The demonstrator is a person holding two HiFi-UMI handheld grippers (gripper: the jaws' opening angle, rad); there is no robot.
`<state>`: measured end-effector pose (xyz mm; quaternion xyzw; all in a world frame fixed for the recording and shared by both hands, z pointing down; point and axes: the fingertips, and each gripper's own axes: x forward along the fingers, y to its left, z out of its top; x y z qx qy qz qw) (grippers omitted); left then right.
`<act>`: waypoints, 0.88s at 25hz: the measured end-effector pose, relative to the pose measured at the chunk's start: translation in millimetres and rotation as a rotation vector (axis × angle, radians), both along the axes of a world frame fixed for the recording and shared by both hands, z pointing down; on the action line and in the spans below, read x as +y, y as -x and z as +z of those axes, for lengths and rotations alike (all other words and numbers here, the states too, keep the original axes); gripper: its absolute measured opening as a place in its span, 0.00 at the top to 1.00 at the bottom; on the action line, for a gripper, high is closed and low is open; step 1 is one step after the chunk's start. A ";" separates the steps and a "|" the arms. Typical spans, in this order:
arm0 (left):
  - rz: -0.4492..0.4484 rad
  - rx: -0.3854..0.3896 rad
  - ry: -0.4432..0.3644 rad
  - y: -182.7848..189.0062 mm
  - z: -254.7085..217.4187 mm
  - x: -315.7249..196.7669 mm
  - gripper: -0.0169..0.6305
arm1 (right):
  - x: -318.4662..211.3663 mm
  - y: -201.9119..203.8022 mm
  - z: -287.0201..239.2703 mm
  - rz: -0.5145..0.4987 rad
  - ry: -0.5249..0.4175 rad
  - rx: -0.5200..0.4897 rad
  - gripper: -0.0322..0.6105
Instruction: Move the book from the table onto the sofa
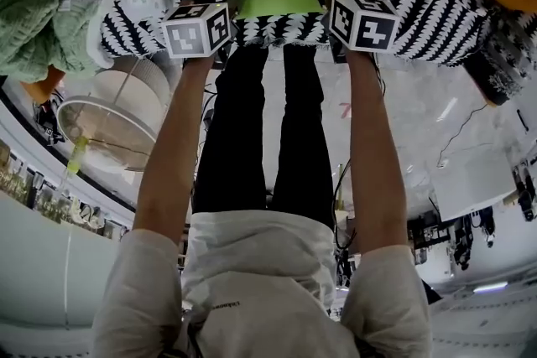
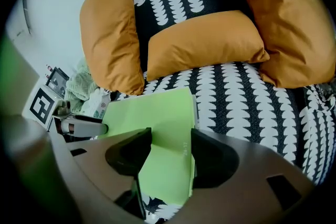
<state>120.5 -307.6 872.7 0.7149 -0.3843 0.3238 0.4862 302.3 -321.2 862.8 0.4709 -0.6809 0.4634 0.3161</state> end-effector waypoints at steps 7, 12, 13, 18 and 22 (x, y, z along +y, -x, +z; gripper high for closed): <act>0.002 -0.021 -0.037 -0.3 -0.2 0.5 0.65 | 1.1 -1.2 0.4 0.007 0.002 0.032 0.62; 0.047 -0.078 -0.051 -4.0 1.2 0.2 0.64 | -1.2 -4.3 -4.1 -0.079 -0.010 0.195 0.61; 0.058 -0.095 -0.051 -3.2 0.9 -0.7 0.63 | -2.4 -2.7 -5.3 -0.096 -0.004 0.230 0.61; 0.093 -0.123 -0.068 -1.0 -10.3 -3.2 0.63 | -1.0 -5.1 -16.7 -0.046 0.014 0.283 0.61; 0.138 -0.139 -0.109 4.1 -25.1 0.6 0.63 | 3.5 -7.1 -34.7 -0.044 -0.015 0.286 0.61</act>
